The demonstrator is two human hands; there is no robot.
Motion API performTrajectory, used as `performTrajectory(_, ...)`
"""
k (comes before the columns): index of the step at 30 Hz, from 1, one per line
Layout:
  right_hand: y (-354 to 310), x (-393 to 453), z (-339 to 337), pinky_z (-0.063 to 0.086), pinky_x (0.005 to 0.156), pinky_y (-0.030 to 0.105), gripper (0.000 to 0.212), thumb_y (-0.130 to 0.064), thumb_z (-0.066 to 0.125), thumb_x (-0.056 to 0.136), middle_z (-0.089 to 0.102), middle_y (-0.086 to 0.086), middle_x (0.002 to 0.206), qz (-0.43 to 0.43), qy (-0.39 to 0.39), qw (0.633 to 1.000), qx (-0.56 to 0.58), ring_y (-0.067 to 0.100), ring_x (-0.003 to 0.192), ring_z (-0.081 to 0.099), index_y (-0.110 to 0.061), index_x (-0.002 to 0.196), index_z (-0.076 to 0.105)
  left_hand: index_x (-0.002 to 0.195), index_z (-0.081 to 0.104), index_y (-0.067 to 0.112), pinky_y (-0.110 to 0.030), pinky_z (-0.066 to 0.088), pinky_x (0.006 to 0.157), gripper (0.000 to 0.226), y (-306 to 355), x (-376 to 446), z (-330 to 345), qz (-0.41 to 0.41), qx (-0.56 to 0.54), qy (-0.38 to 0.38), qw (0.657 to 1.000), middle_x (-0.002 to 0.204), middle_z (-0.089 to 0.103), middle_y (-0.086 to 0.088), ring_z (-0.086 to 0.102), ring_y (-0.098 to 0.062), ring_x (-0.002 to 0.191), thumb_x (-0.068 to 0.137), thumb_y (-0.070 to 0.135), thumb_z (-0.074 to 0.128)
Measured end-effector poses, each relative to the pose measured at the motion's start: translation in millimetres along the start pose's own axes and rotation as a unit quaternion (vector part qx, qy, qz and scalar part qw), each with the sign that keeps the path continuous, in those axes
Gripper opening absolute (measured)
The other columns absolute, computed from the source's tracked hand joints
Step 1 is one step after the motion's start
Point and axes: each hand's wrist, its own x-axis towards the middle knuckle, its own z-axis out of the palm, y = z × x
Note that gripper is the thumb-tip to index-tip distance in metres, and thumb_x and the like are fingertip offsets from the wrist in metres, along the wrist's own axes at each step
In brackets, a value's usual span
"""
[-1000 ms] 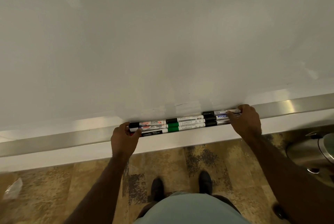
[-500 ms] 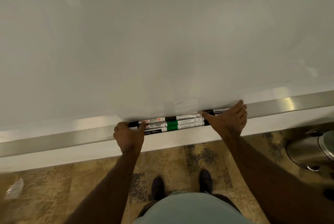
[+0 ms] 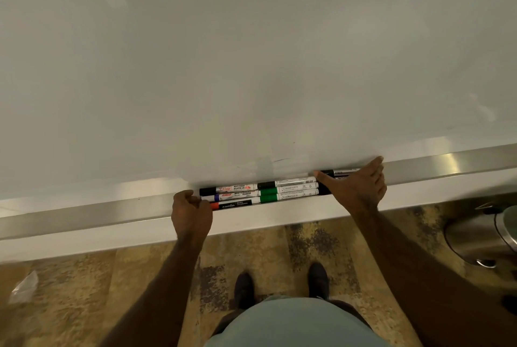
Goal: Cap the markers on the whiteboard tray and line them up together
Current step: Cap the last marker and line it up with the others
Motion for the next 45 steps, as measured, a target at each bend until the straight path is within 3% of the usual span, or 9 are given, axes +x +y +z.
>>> performTrajectory(4, 13, 11, -14, 0.022, 0.114, 0.053, 0.142, -0.078, 0.072, 0.048, 0.021, 0.021, 0.154, -0.005, 0.000, 1.000, -0.007, 0.040, 0.140, 0.022, -0.005, 0.147, 0.002, 0.125, 0.049, 0.011, -0.032, 0.047, 0.080, 0.055, -8, 2, -9, 0.058, 0.049, -0.038, 0.996, 0.110, 0.063, -0.006, 0.056, -0.017, 0.089, 0.078, 0.024, 0.074)
performTrajectory(9, 27, 23, -31, 0.045, 0.096, 0.055, 0.105, -0.075, 0.069, 0.056, 0.053, 0.021, 0.127, -0.045, 0.015, 0.998, -0.044, 0.041, 0.116, 0.051, -0.003, 0.127, 0.039, 0.124, 0.051, 0.011, -0.028, 0.052, 0.073, 0.069, -6, 1, -10, 0.110, 0.067, -0.063, 0.990, 0.111, 0.063, -0.006, 0.062, -0.012, 0.082, 0.068, 0.034, 0.082)
performTrajectory(12, 37, 24, -37, 0.048, 0.091, 0.052, 0.095, -0.071, 0.070, 0.060, 0.056, 0.020, 0.121, -0.082, 0.004, 0.994, -0.078, 0.039, 0.110, 0.053, -0.005, 0.122, 0.044, 0.123, 0.051, 0.011, -0.034, 0.055, 0.081, 0.067, -9, 0, -10, 0.126, 0.088, -0.070, 0.986, 0.117, 0.061, -0.009, 0.062, -0.019, 0.092, 0.068, 0.033, 0.083)
performTrajectory(17, 45, 34, -43, 0.048, 0.088, 0.044, 0.084, -0.065, 0.073, 0.062, 0.057, 0.018, 0.118, -0.124, -0.048, 0.987, -0.088, 0.032, 0.109, 0.049, -0.005, 0.116, 0.052, 0.124, 0.050, 0.010, -0.027, 0.047, 0.077, 0.065, -11, -1, -15, 0.143, 0.102, -0.076, 0.981, 0.116, 0.063, -0.009, 0.058, -0.013, 0.087, 0.071, 0.028, 0.082)
performTrajectory(23, 46, 34, -43, 0.048, 0.088, 0.044, 0.081, -0.055, 0.078, 0.065, 0.053, 0.017, 0.121, -0.136, -0.068, 0.986, -0.061, 0.031, 0.109, 0.049, -0.007, 0.124, 0.050, 0.125, 0.050, 0.010, -0.032, 0.053, 0.079, 0.064, -7, 0, -16, 0.129, 0.095, -0.091, 0.983, 0.114, 0.066, -0.008, 0.066, -0.019, 0.092, 0.071, 0.025, 0.082)
performTrajectory(29, 50, 43, -47, 0.048, 0.081, 0.036, 0.068, -0.046, 0.080, 0.067, 0.051, 0.013, 0.116, -0.155, -0.102, 0.982, -0.041, 0.027, 0.099, 0.054, -0.010, 0.117, 0.052, 0.123, 0.051, 0.012, -0.030, 0.053, 0.076, 0.064, -7, 1, -16, 0.098, 0.099, -0.075, 0.987, 0.111, 0.068, -0.008, 0.066, -0.018, 0.088, 0.070, 0.027, 0.083)
performTrajectory(35, 55, 47, -49, 0.051, 0.084, 0.042, 0.067, -0.047, 0.079, 0.068, 0.050, 0.011, 0.115, -0.188, -0.112, 0.975, -0.036, 0.027, 0.101, 0.052, -0.010, 0.117, 0.052, 0.123, 0.053, 0.011, -0.037, 0.054, 0.079, 0.061, -5, -4, -8, 0.087, 0.105, -0.035, 0.990, 0.110, 0.069, -0.012, 0.065, -0.021, 0.087, 0.071, 0.025, 0.082)
performTrajectory(42, 58, 46, -52, 0.051, 0.085, 0.042, 0.066, -0.047, 0.078, 0.070, 0.051, 0.012, 0.116, -0.199, -0.114, 0.973, -0.022, 0.027, 0.104, 0.050, -0.011, 0.118, 0.053, 0.123, 0.052, 0.012, -0.027, 0.050, 0.070, 0.056, -4, -10, 1, 0.069, 0.067, -0.031, 0.995, 0.111, 0.067, -0.010, 0.064, -0.019, 0.087, 0.074, 0.015, 0.078)
performTrajectory(45, 58, 47, -52, 0.048, 0.085, 0.040, 0.065, -0.046, 0.077, 0.071, 0.051, 0.012, 0.117, -0.197, -0.114, 0.974, -0.023, 0.027, 0.106, 0.049, -0.012, 0.119, 0.052, 0.131, 0.049, 0.010, -0.029, 0.050, 0.074, 0.062, -3, -11, 4, 0.067, 0.064, -0.039, 0.995, 0.110, 0.065, -0.006, 0.063, -0.018, 0.086, 0.076, 0.014, 0.077)
